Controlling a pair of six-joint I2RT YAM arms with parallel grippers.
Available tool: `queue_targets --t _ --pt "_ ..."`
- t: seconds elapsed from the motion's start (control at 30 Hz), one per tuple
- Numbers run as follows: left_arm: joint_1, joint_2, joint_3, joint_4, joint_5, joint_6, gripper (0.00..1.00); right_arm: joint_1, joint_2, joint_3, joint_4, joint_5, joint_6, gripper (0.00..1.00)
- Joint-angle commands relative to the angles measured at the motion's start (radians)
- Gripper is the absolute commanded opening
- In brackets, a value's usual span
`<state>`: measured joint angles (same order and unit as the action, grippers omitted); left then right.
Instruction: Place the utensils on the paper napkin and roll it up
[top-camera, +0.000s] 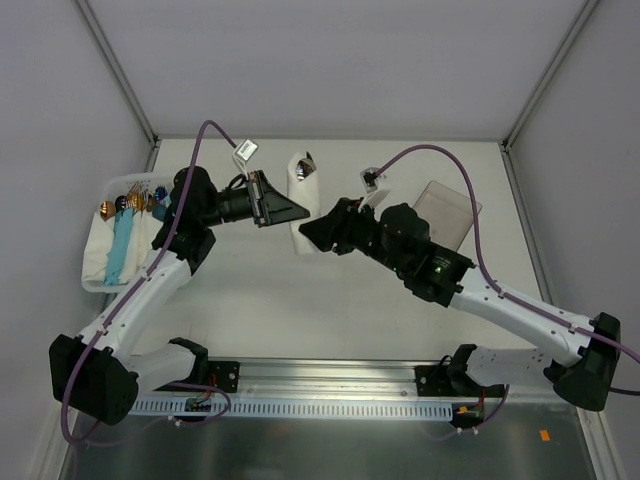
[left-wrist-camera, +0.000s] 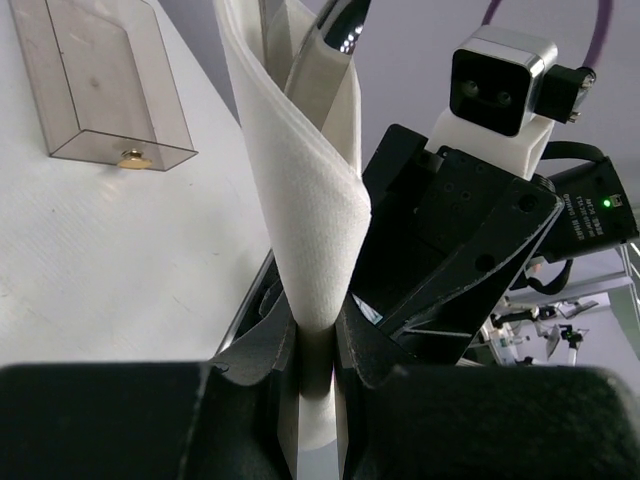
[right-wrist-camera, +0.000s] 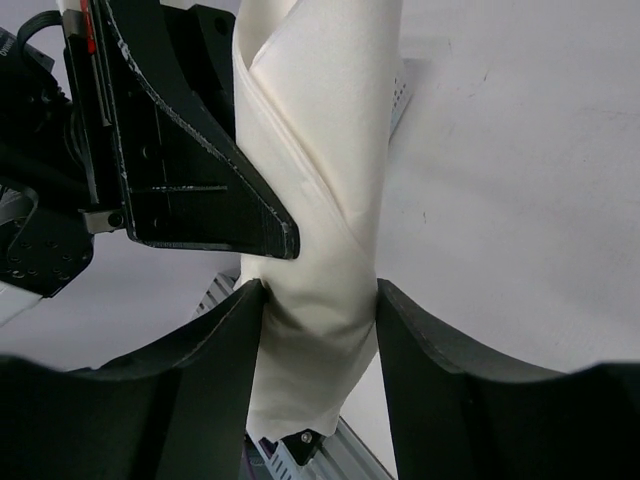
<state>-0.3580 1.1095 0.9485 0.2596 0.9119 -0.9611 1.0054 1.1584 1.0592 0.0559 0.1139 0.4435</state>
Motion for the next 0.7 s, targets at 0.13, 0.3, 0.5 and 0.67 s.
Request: queue_targets --t 0.13,0.3,0.5,0.67 --pt "0.002 -0.004 -0.011 0.208 0.067 -0.12 0.0 -0.021 -0.028 -0.076 0.114 -0.08 0.041 0.41" --pt "0.001 -0.002 -0.014 0.204 0.062 -0.113 0.0 -0.027 -0.025 -0.093 0.165 -0.143 0.044 0.22" --pt "0.001 0.006 0.025 0.149 0.058 -0.062 0.0 -0.04 -0.006 -0.11 0.205 -0.194 0.054 0.0" --pt "0.004 -0.016 0.125 -0.015 0.051 0.132 0.28 -0.056 -0.034 -0.143 0.245 -0.218 0.037 0.0"
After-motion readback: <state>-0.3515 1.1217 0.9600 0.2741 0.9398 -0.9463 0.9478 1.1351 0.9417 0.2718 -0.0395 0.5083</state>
